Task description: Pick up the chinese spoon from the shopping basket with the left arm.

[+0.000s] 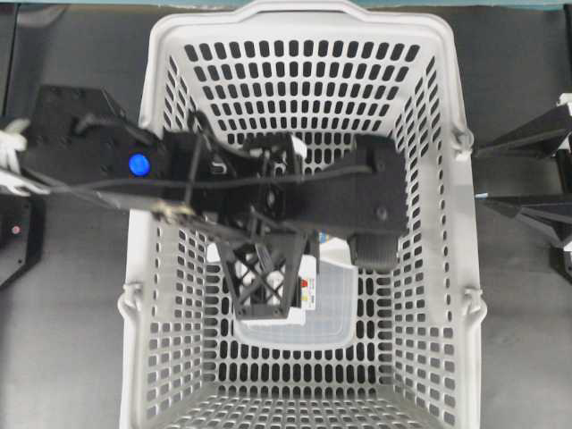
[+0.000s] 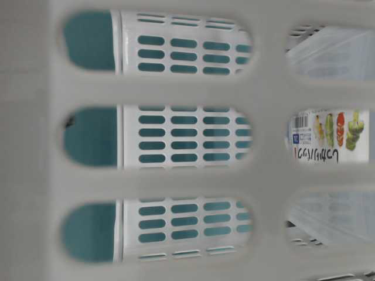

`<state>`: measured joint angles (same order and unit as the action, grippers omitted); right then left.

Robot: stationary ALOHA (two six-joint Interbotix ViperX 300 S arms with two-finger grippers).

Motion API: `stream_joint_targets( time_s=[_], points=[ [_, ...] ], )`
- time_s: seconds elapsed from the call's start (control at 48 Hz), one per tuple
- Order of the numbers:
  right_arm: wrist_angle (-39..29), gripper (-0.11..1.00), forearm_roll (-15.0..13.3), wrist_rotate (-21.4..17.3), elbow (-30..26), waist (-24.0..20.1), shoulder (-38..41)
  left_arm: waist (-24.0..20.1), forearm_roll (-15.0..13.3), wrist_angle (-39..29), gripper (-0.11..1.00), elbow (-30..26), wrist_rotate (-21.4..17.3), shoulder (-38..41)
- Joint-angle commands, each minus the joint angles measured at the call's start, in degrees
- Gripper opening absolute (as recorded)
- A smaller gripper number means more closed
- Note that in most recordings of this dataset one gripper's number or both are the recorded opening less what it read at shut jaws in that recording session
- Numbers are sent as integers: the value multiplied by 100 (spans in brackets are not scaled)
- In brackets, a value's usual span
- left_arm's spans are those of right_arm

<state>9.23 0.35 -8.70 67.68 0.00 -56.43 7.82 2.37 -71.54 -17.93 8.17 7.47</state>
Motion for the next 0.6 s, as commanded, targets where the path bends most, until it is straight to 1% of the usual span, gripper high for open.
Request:
stream_joint_targets(
  time_s=[0.0,0.583],
  points=[
    [62,67,18,-9,-53,9,26,0,18,-26,15,-158,-9,-158],
    [62,67,18,-9,-53,9,-9,88,18,-18,15,-123,-9,-123]
  ],
)
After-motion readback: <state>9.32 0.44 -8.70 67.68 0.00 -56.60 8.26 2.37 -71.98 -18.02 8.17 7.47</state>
